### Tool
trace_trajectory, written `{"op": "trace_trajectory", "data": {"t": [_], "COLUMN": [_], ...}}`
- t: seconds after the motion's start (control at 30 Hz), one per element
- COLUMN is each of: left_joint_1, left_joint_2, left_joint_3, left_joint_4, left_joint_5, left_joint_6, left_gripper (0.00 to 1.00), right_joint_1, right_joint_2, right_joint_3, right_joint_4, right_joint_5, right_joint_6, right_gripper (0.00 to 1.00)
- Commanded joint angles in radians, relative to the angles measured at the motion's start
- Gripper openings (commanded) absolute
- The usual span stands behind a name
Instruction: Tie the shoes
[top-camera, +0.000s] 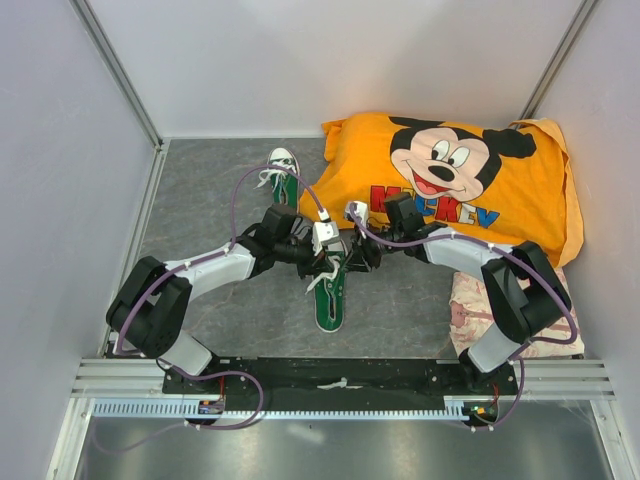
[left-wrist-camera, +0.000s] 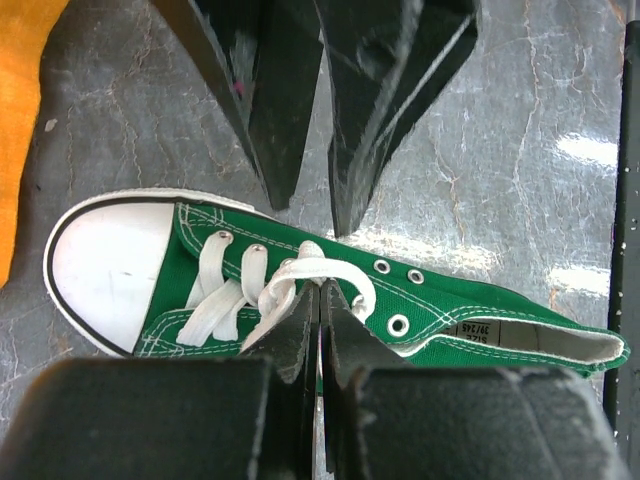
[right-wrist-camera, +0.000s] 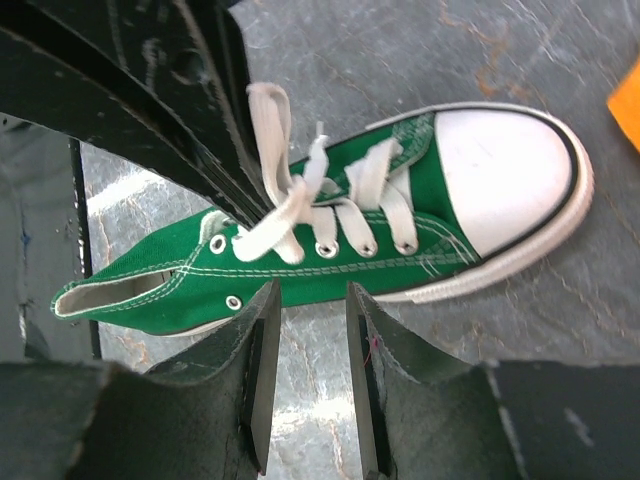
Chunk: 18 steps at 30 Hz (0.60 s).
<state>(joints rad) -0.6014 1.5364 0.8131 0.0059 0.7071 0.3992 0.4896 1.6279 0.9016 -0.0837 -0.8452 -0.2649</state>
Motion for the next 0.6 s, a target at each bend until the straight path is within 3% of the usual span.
{"op": "trace_trajectory", "data": {"t": [0.0, 0.57], "left_joint_1": [0.003, 0.003], "left_joint_2": [0.007, 0.025], "left_joint_3": [0.008, 0.024], "left_joint_4": [0.013, 0.0], "left_joint_5": [0.051, 0.083], "left_joint_6": [0.056, 0.116], "left_gripper": [0.02, 0.02], "right_joint_1": [0.023, 0.053], "right_joint_2": [-0.003, -0.002], "right_joint_3": [0.019, 0.025], "right_joint_4": [0.041, 0.024], "right_joint_5": [-0.058, -0.051], "right_joint_6": [-0.096, -0.184], "right_gripper": [0.4, 0.38]}}
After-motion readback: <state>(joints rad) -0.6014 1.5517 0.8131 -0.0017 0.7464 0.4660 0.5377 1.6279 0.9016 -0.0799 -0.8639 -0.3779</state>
